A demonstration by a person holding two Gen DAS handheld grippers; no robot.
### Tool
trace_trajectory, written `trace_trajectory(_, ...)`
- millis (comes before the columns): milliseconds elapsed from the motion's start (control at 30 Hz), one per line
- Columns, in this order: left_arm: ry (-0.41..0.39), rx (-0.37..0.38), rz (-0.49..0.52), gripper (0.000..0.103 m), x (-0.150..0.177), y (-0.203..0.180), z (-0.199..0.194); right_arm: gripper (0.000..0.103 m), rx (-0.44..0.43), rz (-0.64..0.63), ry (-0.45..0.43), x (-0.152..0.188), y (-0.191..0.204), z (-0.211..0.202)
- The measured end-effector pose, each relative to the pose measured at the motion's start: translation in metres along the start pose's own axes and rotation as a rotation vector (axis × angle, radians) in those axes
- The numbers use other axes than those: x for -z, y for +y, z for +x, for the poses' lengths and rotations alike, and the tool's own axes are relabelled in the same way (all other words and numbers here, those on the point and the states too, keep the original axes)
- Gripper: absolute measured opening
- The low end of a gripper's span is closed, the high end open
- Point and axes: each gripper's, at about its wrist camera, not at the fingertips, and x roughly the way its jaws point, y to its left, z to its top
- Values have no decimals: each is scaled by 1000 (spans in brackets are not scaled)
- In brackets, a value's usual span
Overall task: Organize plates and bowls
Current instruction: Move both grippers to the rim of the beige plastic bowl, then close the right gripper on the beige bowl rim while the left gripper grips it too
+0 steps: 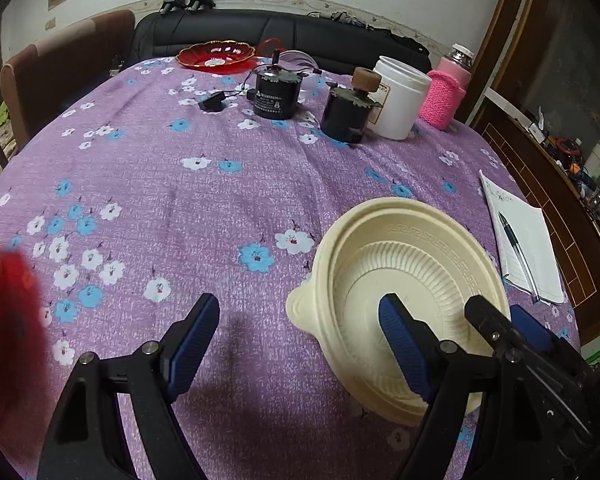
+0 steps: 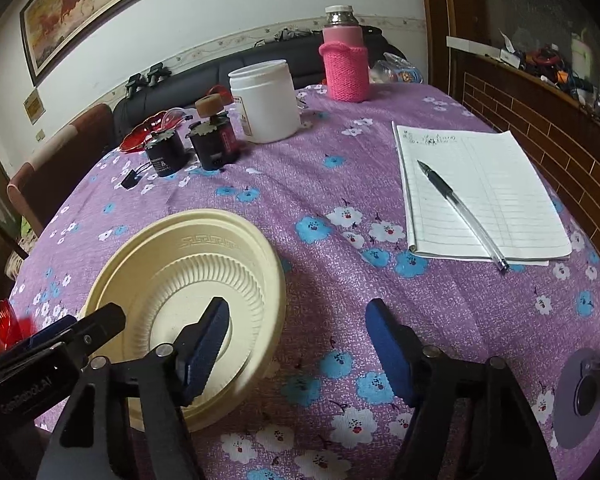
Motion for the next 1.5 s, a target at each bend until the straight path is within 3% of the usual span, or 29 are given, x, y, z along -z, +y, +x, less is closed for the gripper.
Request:
trace_trajectory(267, -2, 7, 5, 80, -2, 3, 8, 56, -17, -27, 15, 4, 8, 7)
trace_trajectory(367, 1, 14, 2, 79, -1, 5, 8, 43, -34, -52, 25, 7, 14, 10)
trace_trajectory(433, 1, 15, -2, 79, -2, 8, 8, 29, -52, -67, 32, 9, 19, 11)
trace_trajectory(500, 4, 19, -8, 79, -2, 10, 8, 24, -69, -79, 35, 11, 23, 12)
trace_trajectory(700, 20, 27, -12, 64, -2, 14, 10, 21, -181, -55, 67, 13, 25, 13)
trace_trajectory(933, 44, 24, 16, 29, 0, 10, 17, 21, -193, -57, 74, 15, 28, 13)
trace_trajectory(1500, 36, 2, 29, 27, 3, 10, 16, 21, -183, -67, 65, 16, 30, 12)
